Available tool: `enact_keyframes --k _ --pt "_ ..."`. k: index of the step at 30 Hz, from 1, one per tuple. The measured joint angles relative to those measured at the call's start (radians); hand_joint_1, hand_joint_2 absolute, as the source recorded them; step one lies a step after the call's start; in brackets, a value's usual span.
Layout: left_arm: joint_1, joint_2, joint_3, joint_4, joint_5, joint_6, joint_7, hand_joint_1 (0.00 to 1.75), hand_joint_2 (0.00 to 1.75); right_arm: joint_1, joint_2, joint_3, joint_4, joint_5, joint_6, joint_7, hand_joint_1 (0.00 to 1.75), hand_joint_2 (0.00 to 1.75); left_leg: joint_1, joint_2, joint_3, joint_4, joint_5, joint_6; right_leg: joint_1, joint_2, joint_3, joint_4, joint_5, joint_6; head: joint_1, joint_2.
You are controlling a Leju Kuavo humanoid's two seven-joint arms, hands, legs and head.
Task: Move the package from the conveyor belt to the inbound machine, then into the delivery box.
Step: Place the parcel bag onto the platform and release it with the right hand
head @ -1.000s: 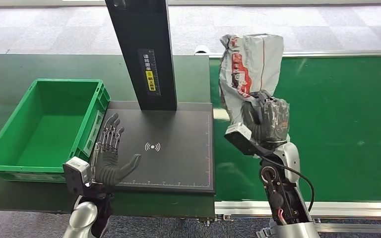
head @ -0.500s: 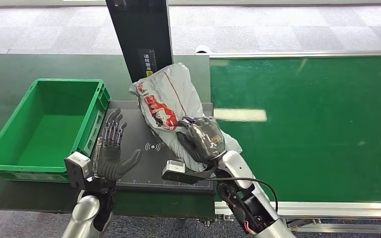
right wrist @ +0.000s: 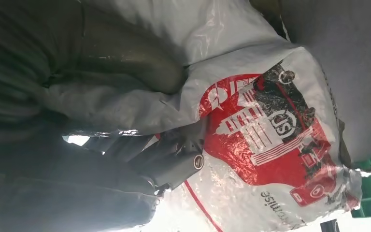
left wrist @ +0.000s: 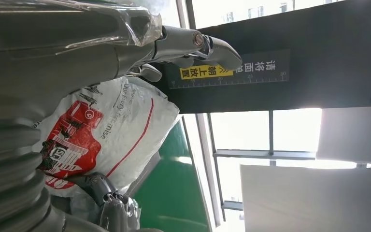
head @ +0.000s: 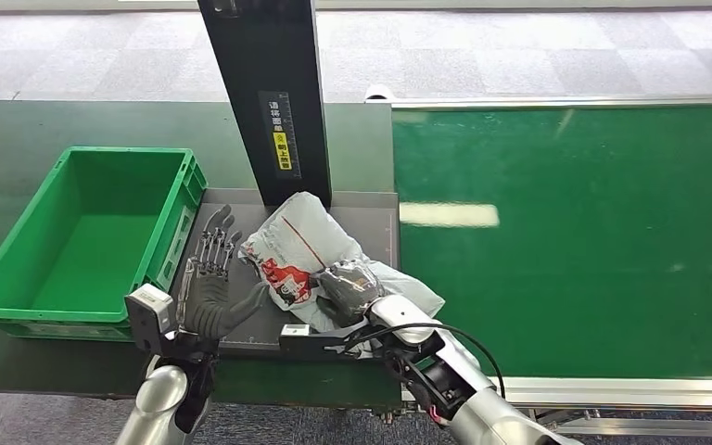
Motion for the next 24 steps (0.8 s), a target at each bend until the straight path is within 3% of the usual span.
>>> enact_keyframes --k 4,5,8,9,17,24 --pt "0.001 0.002 0.000 0.004 -0.004 0.012 0.003 0.00 1.75 -0.017 0.006 0.011 0.033 -0.003 -0.004 0.004 1.75 1.75 0.000 0.000 0.002 0.000 0.000 0.000 0.000 0.000 0.002 0.000 0.000 0.000 0.000 0.000" --pt "0.003 0.003 0.000 0.004 -0.008 0.017 0.004 0.00 1.75 -0.018 0.007 0.013 0.039 -0.003 -0.018 0.000 1.61 1.75 0.000 0.000 0.003 0.000 0.000 0.000 0.000 0.000 0.003 0.000 0.000 0.000 0.000 0.000" --pt "0.015 0.004 -0.001 0.004 -0.016 0.023 0.000 0.00 1.75 -0.013 0.006 0.016 0.046 -0.020 -0.088 -0.043 0.32 1.75 0.000 0.000 0.003 0.000 0.000 0.000 0.000 0.000 0.003 0.000 0.000 0.000 0.000 0.000" --pt "0.019 0.004 -0.001 0.004 -0.017 0.023 -0.002 0.00 1.75 -0.009 0.004 0.015 0.045 -0.035 -0.105 -0.070 0.01 1.75 0.000 0.000 0.003 0.000 0.000 0.000 0.000 0.000 0.003 0.000 0.000 0.000 0.000 0.000" --pt "0.021 0.006 -0.001 0.011 -0.022 0.022 -0.016 0.00 1.75 0.030 -0.010 -0.011 -0.034 -0.165 -0.134 -0.251 0.00 1.75 0.000 0.000 0.003 0.000 0.000 0.000 0.000 0.000 0.003 0.000 0.000 0.000 0.000 0.000" --pt "0.017 0.005 -0.001 0.012 -0.022 0.023 -0.017 0.00 1.75 0.054 -0.019 -0.058 -0.125 -0.287 -0.126 -0.327 0.00 1.75 0.000 0.000 0.003 0.000 0.000 0.000 0.000 0.000 0.003 0.000 0.000 0.000 0.000 0.000"
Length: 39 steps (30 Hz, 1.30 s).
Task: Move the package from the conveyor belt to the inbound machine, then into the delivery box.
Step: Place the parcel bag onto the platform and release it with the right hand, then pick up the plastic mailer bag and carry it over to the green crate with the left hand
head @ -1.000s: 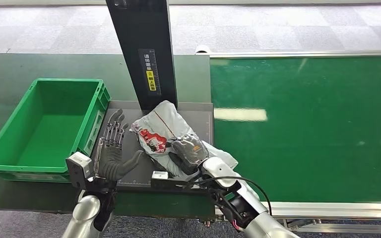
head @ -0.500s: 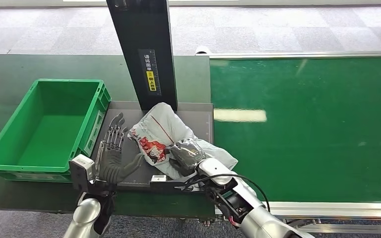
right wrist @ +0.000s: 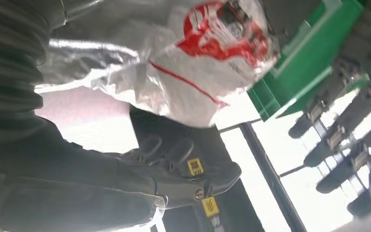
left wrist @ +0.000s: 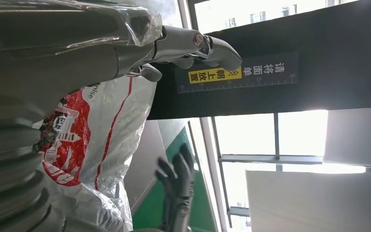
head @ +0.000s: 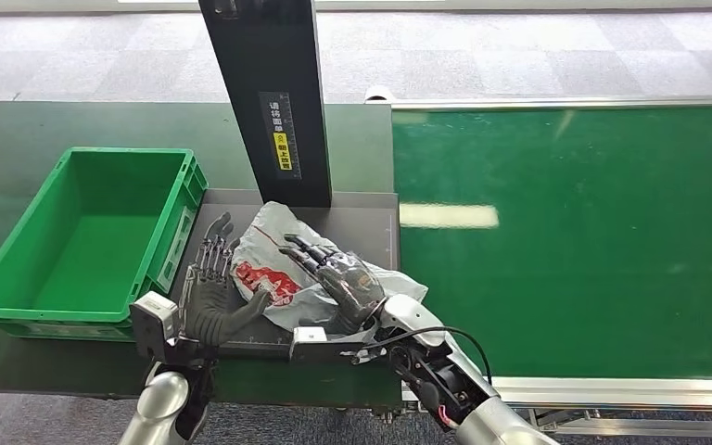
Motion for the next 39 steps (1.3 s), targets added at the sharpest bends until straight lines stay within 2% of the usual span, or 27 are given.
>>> enact_keyframes --k 9,16,20,26,32,36,39 --pt "-0.003 -0.001 0.000 0.001 0.000 0.000 0.000 0.00 1.75 0.005 -0.003 -0.035 -0.045 -0.046 0.017 -0.020 0.00 1.75 0.000 0.000 0.000 0.000 0.000 0.000 0.000 0.000 0.000 0.000 0.000 0.000 0.000 0.000" --pt "-0.004 -0.003 0.000 0.004 0.000 0.001 -0.001 0.00 1.75 0.033 -0.012 -0.086 -0.106 -0.297 0.217 -0.124 0.00 1.75 0.000 0.000 0.000 0.000 0.000 0.000 0.000 0.000 0.000 0.000 0.000 0.000 0.000 0.000" --pt "-0.005 -0.005 0.000 0.008 0.000 0.001 -0.002 0.00 1.75 0.044 -0.024 -0.109 -0.157 -0.354 0.254 -0.131 0.00 1.75 0.000 0.000 0.000 0.000 0.000 0.000 0.000 0.000 0.000 0.000 0.000 0.000 0.000 0.000" --pt "-0.005 -0.007 0.000 0.009 0.004 0.001 -0.003 0.00 1.75 0.063 -0.046 -0.162 -0.249 -0.434 0.211 -0.130 0.00 1.75 0.000 0.000 0.000 0.000 0.000 0.000 0.000 0.000 0.000 0.000 0.000 0.000 0.000 0.000" --pt "0.007 -0.007 0.001 0.005 0.011 0.004 0.010 0.00 1.75 0.076 -0.071 -0.317 -0.349 -0.491 0.164 -0.101 0.00 1.75 0.000 0.000 0.000 0.000 0.000 0.000 0.000 0.000 0.000 0.000 0.000 0.000 0.000 0.000" --pt "0.015 -0.009 0.001 0.004 -0.035 0.041 0.004 0.00 1.75 0.106 -0.080 -0.402 -0.393 -0.493 0.132 -0.094 0.00 1.75 0.000 -0.001 0.000 0.000 0.000 0.000 0.000 0.000 0.000 0.000 0.000 0.000 0.000 0.000" --pt "0.012 -0.009 -0.003 0.009 -0.130 0.094 0.008 0.00 1.75 0.130 -0.083 -0.446 -0.420 -0.484 0.117 -0.091 0.00 1.75 0.000 0.000 0.000 0.000 0.000 0.000 0.000 0.000 0.000 0.000 0.000 0.000 0.000 0.000"
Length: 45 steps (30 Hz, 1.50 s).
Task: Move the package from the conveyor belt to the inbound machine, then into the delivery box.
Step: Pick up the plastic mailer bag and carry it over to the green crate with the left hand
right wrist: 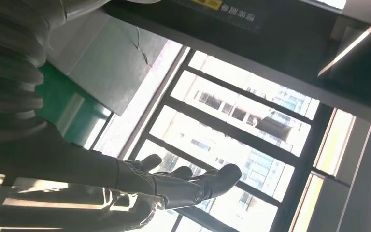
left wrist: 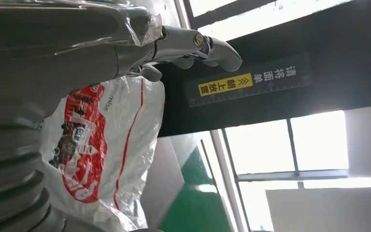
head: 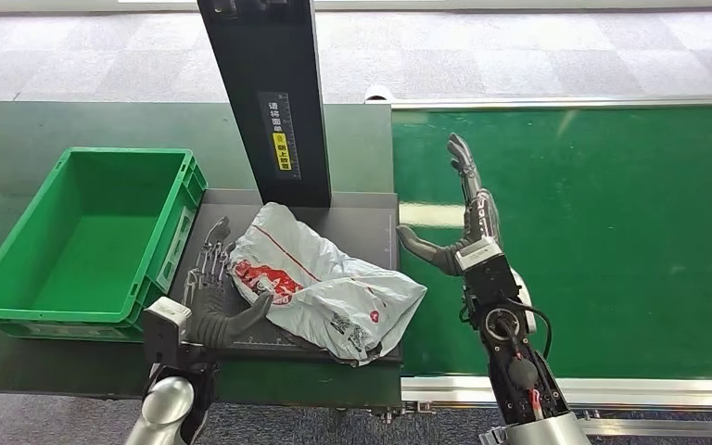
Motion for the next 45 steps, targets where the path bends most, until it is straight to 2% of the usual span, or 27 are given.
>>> enact_keyframes --k 7,12,17,19,23,25,27,29,34,35,38,39,41,45 --pt "-0.042 0.009 -0.047 0.030 -0.337 0.115 0.073 0.00 1.75 -0.005 0.002 -0.034 -0.014 0.026 -0.007 0.039 0.00 1.75 0.000 0.000 0.000 0.000 0.000 0.000 0.000 0.000 0.001 0.000 0.000 0.000 0.000 0.000" --pt "-0.058 0.017 -0.077 0.041 -0.423 0.131 0.100 0.00 1.75 -0.019 0.003 -0.042 -0.014 0.029 -0.005 0.050 0.00 1.75 0.000 0.000 0.000 0.000 0.000 0.000 0.000 0.000 0.000 0.000 0.000 0.000 0.000 0.000" --pt "-0.083 0.033 -0.139 0.101 -0.745 0.145 0.228 0.00 1.75 -0.022 0.003 -0.046 -0.014 0.037 0.011 0.055 0.00 1.75 0.000 0.000 0.000 0.000 0.000 0.000 0.000 0.000 0.000 0.000 0.000 0.000 0.000 0.000" --pt "-0.087 0.037 -0.167 0.139 -0.837 0.146 0.255 0.00 1.75 -0.022 0.003 -0.047 -0.014 0.040 0.017 0.056 0.00 1.75 0.000 0.000 0.000 0.000 0.000 0.000 0.000 0.000 0.000 0.000 0.000 0.000 0.000 0.000" --pt "-0.092 0.043 -0.194 0.183 -0.869 0.148 0.264 0.00 1.75 -0.022 0.003 -0.047 -0.014 0.041 0.019 0.056 0.00 1.75 0.000 0.000 0.000 0.000 0.000 0.000 0.000 0.000 0.000 0.000 0.000 0.000 0.000 0.000" --pt "-0.095 0.046 -0.203 0.197 -0.887 0.144 0.267 0.00 0.87 -0.022 0.003 -0.048 -0.014 0.042 0.019 0.056 0.00 1.75 0.000 0.000 0.000 0.000 0.000 0.000 0.000 0.000 0.000 0.000 0.000 0.000 0.000 0.000" --pt "-0.098 0.050 -0.214 0.207 -0.924 0.138 0.271 0.00 0.87 -0.022 0.003 -0.049 -0.014 0.045 0.020 0.056 0.00 1.75 0.000 0.000 0.000 0.000 0.000 0.000 0.000 0.000 0.000 0.000 0.000 0.000 0.000 0.000" --pt "-0.103 0.054 -0.233 0.222 -0.962 0.126 0.274 0.00 1.75 -0.022 0.002 -0.053 -0.014 0.050 0.023 0.056 0.00 1.75 0.000 0.000 0.000 0.000 0.000 0.000 0.000 0.000 0.000 0.000 0.000 0.000 0.000 0.000" --pt "-0.131 0.056 -0.261 0.269 -0.968 0.054 0.272 0.00 1.75 -0.014 0.001 -0.064 -0.016 0.066 0.032 0.057 0.00 1.75 0.000 -0.001 0.000 0.000 0.000 0.000 0.000 0.000 0.001 0.000 0.000 0.000 0.000 0.000" --pt "-0.140 0.055 -0.262 0.278 -0.960 0.035 0.269 0.11 1.75 -0.013 0.001 -0.064 -0.016 0.069 0.034 0.057 0.00 1.75 0.000 -0.001 0.001 0.000 0.000 0.000 0.000 0.000 0.002 0.000 0.000 0.000 0.000 0.000" --pt "-0.161 0.051 -0.263 0.302 -0.927 -0.023 0.256 1.34 1.75 -0.014 0.001 -0.064 -0.016 0.075 0.038 0.057 0.00 1.75 0.000 -0.001 0.003 0.000 0.000 0.000 0.000 -0.001 0.004 0.000 0.000 0.000 0.000 0.000" --pt "-0.165 0.050 -0.263 0.309 -0.914 -0.034 0.250 1.67 1.75 -0.014 0.001 -0.064 -0.016 0.076 0.039 0.057 0.00 1.75 0.000 -0.001 0.003 0.000 0.000 0.000 0.000 -0.001 0.004 0.000 0.000 0.000 0.000 0.000" --pt "-0.170 0.047 -0.263 0.322 -0.892 -0.044 0.242 1.74 1.75 -0.014 0.001 -0.065 -0.016 0.079 0.039 0.057 0.00 1.75 0.000 -0.001 0.004 0.000 0.000 0.000 0.000 -0.001 0.005 0.000 0.000 0.000 0.000 0.000" --pt "-0.187 0.044 -0.263 0.339 -0.875 -0.043 0.237 1.75 1.75 -0.014 0.001 -0.069 -0.016 0.082 0.039 0.059 0.00 1.75 0.000 -0.001 0.004 0.000 0.000 0.000 0.000 -0.001 0.005 0.000 0.000 0.000 0.000 0.000"
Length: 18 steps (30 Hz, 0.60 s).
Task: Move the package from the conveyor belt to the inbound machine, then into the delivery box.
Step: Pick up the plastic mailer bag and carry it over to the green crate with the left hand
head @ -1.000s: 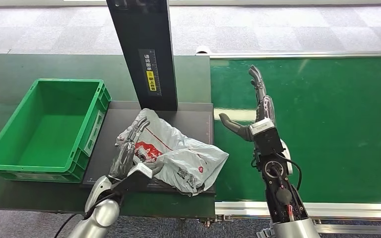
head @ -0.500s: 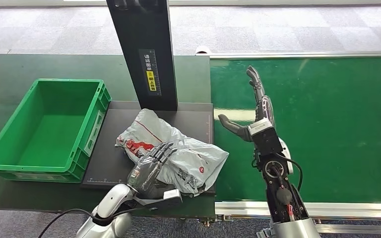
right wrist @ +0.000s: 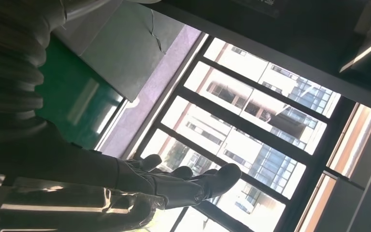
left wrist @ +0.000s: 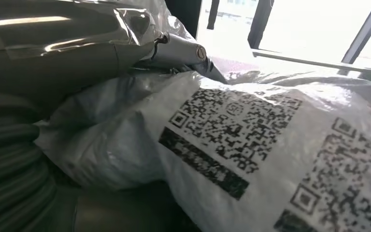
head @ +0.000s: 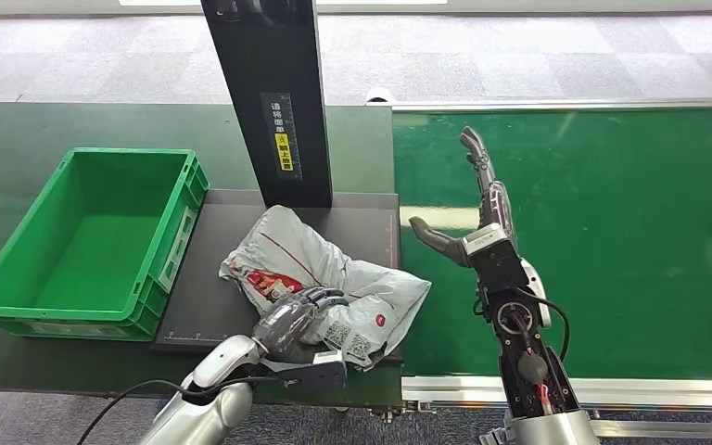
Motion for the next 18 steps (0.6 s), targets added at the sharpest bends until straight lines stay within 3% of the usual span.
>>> enact_keyframes --k 10,18 --pt "-0.017 -0.003 0.004 0.017 0.063 0.021 -0.062 1.75 1.75 -0.002 0.000 -0.002 0.000 0.001 0.008 0.000 0.00 1.75 0.000 0.000 -0.001 0.000 0.000 0.000 0.000 0.000 -0.001 0.000 0.000 0.000 0.000 0.000" --pt "-0.002 -0.005 0.009 0.001 0.130 0.153 -0.144 1.75 1.75 -0.007 0.000 -0.002 0.003 0.002 0.009 0.001 0.00 1.75 0.000 0.000 -0.002 0.000 0.000 0.000 0.000 0.000 -0.002 0.000 0.000 0.000 0.000 0.000"
